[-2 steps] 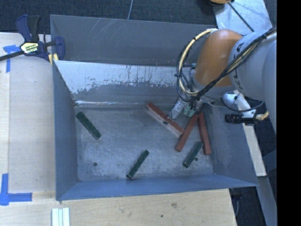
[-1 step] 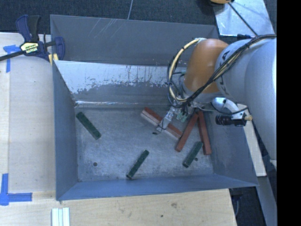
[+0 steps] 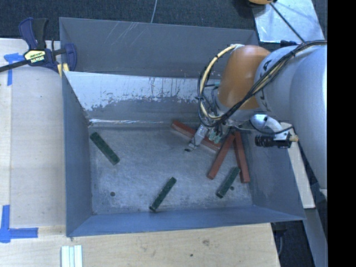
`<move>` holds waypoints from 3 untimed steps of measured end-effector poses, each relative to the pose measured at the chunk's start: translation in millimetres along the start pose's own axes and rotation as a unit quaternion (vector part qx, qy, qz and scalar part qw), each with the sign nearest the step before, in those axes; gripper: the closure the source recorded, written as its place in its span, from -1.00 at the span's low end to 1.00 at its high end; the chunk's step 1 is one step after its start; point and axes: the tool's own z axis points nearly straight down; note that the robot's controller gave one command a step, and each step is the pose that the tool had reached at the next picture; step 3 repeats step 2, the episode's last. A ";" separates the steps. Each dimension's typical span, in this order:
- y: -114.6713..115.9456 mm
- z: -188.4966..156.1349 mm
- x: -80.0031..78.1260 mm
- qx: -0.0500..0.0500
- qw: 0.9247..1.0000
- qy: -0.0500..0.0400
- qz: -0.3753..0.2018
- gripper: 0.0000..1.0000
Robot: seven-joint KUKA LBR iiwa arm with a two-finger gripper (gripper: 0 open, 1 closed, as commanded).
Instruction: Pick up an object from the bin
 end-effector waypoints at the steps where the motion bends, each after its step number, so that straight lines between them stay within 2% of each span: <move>1: 0.0 0.0 0.0 0.000 1.000 0.000 0.000 1.00; 2: -19.6 -127.8 -0.3 0.000 1.000 0.001 0.012 1.00; 3: -19.6 -127.8 -0.3 0.000 1.000 0.001 0.012 1.00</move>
Offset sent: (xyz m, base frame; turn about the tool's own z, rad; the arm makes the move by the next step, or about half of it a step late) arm -0.0122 -0.0158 0.1273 0.0259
